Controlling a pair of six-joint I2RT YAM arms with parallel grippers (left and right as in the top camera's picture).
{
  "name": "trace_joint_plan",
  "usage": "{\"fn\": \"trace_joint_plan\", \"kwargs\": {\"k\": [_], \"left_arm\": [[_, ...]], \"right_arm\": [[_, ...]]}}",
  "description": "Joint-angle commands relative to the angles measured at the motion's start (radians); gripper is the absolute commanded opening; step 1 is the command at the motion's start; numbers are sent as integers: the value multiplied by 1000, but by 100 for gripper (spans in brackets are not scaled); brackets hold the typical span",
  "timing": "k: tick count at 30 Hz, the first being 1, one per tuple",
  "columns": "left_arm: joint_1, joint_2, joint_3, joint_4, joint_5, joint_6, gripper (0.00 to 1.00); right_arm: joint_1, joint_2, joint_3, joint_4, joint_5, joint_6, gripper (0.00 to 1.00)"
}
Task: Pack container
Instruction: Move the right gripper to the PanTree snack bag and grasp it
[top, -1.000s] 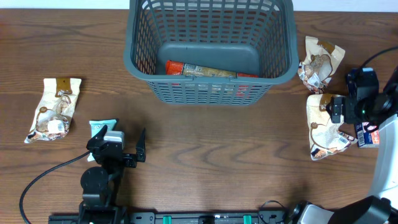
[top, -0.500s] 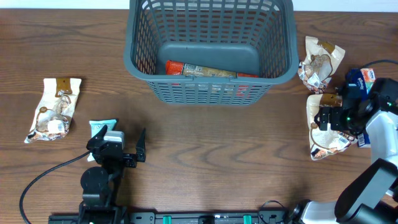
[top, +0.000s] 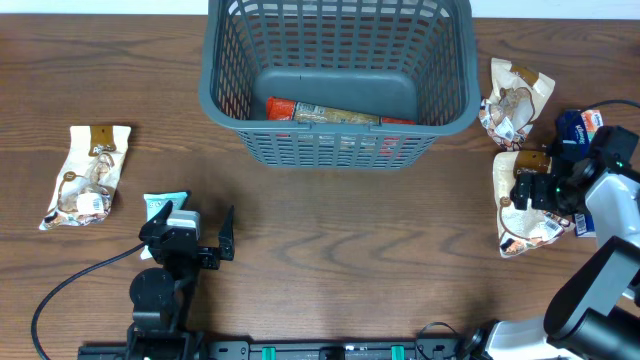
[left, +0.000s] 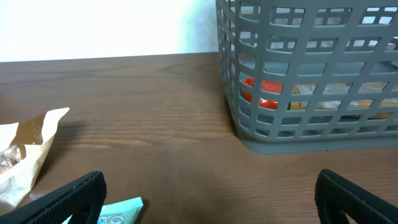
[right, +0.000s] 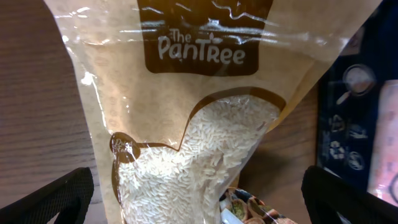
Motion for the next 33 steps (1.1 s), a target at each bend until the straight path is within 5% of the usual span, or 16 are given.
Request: {"fn": "trace_joint_plan", "kwargs": {"k": [1, 13, 23, 29, 31, 33], "left_arm": [[-3, 0, -20, -28, 21, 3, 99], [-3, 0, -20, -28, 21, 3, 99], [-3, 0, -20, -28, 21, 3, 98], [-3, 0, -20, -28, 21, 3, 99], [-3, 0, -20, -28, 21, 3, 99], [-3, 0, -20, -28, 21, 3, 99]], "right_arm": [[-2, 35, -8, 6, 12, 38, 99], [-2, 122, -8, 32, 11, 45, 98], [-2, 188, -8, 51, 7, 64, 79], [-2, 188, -7, 71, 0, 90, 50], [-2, 188, -7, 75, -13, 90, 21], [-1, 188, -6, 77, -31, 100, 7]]}}
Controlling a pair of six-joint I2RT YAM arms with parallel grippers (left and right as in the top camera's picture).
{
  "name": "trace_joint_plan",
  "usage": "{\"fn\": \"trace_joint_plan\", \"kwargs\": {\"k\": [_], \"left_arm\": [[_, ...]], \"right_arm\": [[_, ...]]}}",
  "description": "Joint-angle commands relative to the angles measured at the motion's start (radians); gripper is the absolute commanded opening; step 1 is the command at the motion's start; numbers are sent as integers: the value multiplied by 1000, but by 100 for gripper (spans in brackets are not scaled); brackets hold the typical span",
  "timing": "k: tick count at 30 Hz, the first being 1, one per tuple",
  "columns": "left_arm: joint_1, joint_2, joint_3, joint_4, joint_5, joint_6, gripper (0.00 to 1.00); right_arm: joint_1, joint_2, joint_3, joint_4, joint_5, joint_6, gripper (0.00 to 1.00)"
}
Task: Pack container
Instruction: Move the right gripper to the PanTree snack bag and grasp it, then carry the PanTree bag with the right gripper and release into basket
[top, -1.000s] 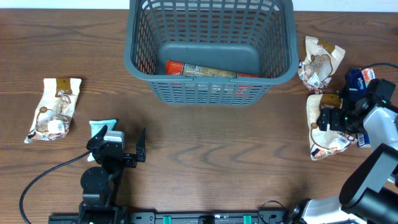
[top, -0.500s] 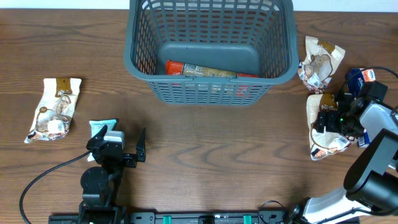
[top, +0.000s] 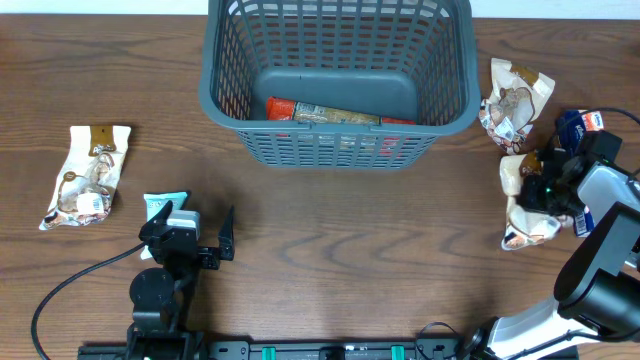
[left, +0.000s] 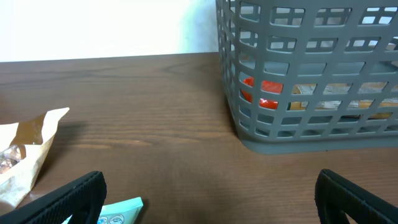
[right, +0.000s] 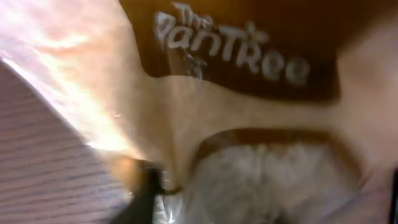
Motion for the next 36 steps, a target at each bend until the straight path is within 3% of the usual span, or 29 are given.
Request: {"fn": "trace_joint_plan", "kwargs": {"k": [1, 12, 17, 23, 30, 36], "left_arm": [[-3, 0, -20, -28, 21, 3, 98], [-3, 0, -20, -28, 21, 3, 99], [-3, 0, -20, -28, 21, 3, 99], [-3, 0, -20, -28, 21, 3, 99], [-3, 0, -20, -28, 22, 3, 99], [-3, 0, -20, -28, 22, 3, 99]], "right_arm": [[-1, 31, -6, 3, -6, 33, 3], [47, -126, 50, -53, -34, 69, 1], [91, -314, 182, -129, -97, 56, 1], [195, -469, 396, -76, -101, 53, 1], [393, -450, 614, -72, -225, -215, 1], [617, -387, 671, -82, -224, -481, 1]]}}
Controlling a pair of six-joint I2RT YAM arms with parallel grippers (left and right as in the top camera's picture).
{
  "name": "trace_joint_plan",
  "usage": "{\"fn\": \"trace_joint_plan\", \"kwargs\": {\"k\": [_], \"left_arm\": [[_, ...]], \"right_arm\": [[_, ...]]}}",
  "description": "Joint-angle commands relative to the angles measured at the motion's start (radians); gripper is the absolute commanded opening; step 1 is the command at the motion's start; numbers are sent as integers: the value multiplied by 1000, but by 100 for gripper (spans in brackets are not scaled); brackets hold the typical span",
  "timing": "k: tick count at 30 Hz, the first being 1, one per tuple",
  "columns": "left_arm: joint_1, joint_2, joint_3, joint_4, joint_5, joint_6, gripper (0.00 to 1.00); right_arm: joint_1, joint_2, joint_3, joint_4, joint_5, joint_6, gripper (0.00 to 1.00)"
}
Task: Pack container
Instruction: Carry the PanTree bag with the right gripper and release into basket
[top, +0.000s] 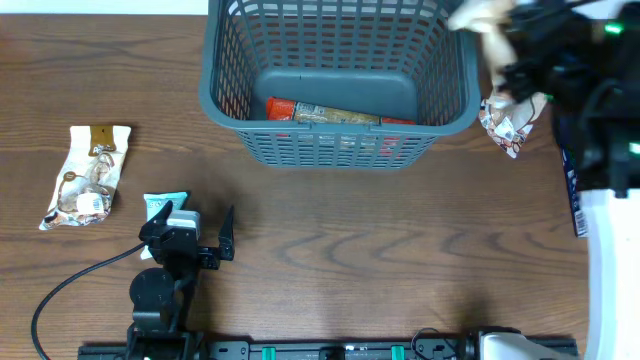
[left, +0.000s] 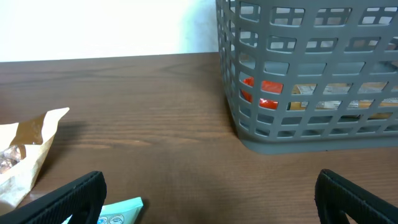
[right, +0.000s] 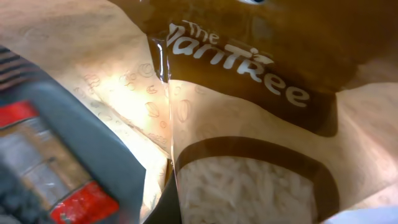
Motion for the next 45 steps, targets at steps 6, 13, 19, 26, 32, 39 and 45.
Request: {"fn": "trace_joint_plan", "kwargs": {"k": [6, 13, 19, 26, 32, 39, 45], "left_arm": [[-3, 0, -20, -28, 22, 3, 99], [-3, 0, -20, -28, 22, -19, 98], [-3, 0, -20, -28, 21, -54, 99], [-3, 0, -20, -28, 21, -54, 99], [-3, 0, -20, -28, 21, -53, 99], [-3, 0, -20, -28, 21, -53, 99], [-3, 0, -20, -28, 21, -53, 99]], "right_arm": [[225, 136, 37, 48, -29, -430, 1], [308, 274, 37, 77, -33, -496, 1], [345, 384, 37, 48, -32, -474, 1], [344, 415, 37, 58, -28, -376, 41], [336, 415, 37, 56, -29, -273, 63], [300, 354, 60, 52, 47, -190, 73], [110, 232, 174, -26, 69, 37, 82]]}}
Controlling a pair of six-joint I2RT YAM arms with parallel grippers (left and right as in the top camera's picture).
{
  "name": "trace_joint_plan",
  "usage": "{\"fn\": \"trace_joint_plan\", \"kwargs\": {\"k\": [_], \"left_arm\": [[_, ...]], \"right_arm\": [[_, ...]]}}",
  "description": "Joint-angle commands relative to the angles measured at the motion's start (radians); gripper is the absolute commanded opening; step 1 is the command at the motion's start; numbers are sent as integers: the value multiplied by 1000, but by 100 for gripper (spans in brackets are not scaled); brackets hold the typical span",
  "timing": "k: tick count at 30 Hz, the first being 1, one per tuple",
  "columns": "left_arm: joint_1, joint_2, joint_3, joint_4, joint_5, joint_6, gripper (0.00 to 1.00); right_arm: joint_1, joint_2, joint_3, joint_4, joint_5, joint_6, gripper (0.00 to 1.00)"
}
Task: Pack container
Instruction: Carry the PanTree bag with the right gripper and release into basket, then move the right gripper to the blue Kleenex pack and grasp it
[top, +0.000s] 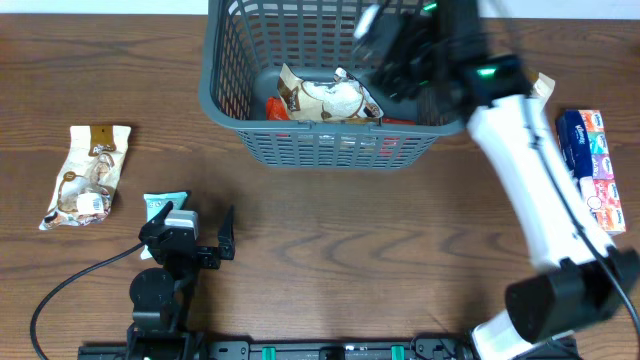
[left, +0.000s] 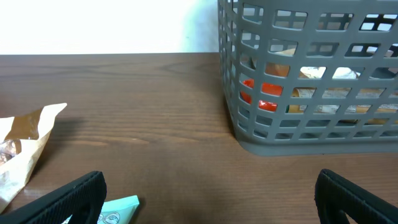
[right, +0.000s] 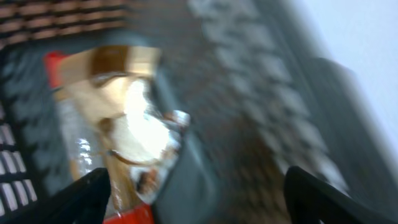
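Observation:
The grey basket (top: 225, 90) stands at the table's far middle. Inside it a tan rice pouch (top: 325, 98) lies on a red package (top: 280, 106). My right gripper (top: 385, 50) hovers over the basket's right half, open and holding nothing. Its blurred wrist view shows the rice pouch (right: 124, 137) and the red package (right: 127, 214) below and to the left. Near the front left my left gripper (top: 190, 222) rests open on the table. A teal packet (top: 160, 205) lies by its left finger. That packet (left: 115, 208) and the basket (left: 311, 81) show in the left wrist view.
A tan snack pouch (top: 88, 175) lies at the far left. Another tan pouch (top: 545, 85) peeks out behind my right arm, right of the basket. A blue and pink box (top: 592, 165) sits near the right edge.
My right gripper held the rice pouch above the basket's right rim. Now the pouch lies inside the basket and the gripper is open, further left over the basket. The left arm has not moved.
My right gripper stood open over a rice pouch on the table at the right. Then it was closed on the pouch there. Then it held the pouch high by the basket's right rim. Now the pouch lies in the basket, let go.

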Motion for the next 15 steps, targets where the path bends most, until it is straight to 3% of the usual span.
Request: {"fn": "trace_joint_plan", "kwargs": {"k": [1, 5, 8, 15], "left_arm": [[-3, 0, -20, -28, 21, -16, 99], [-3, 0, -20, -28, 21, -16, 99], [-3, 0, -20, -28, 21, -16, 99], [-3, 0, -20, -28, 21, -16, 99]], "right_arm": [[-158, -126, 101, -26, 29, 224, 83], [-408, -190, 130, -101, 44, 406, 86], [-569, -203, 130, -191, 44, 416, 92], [-839, -132, 93, -393, 48, 168, 99]]}}
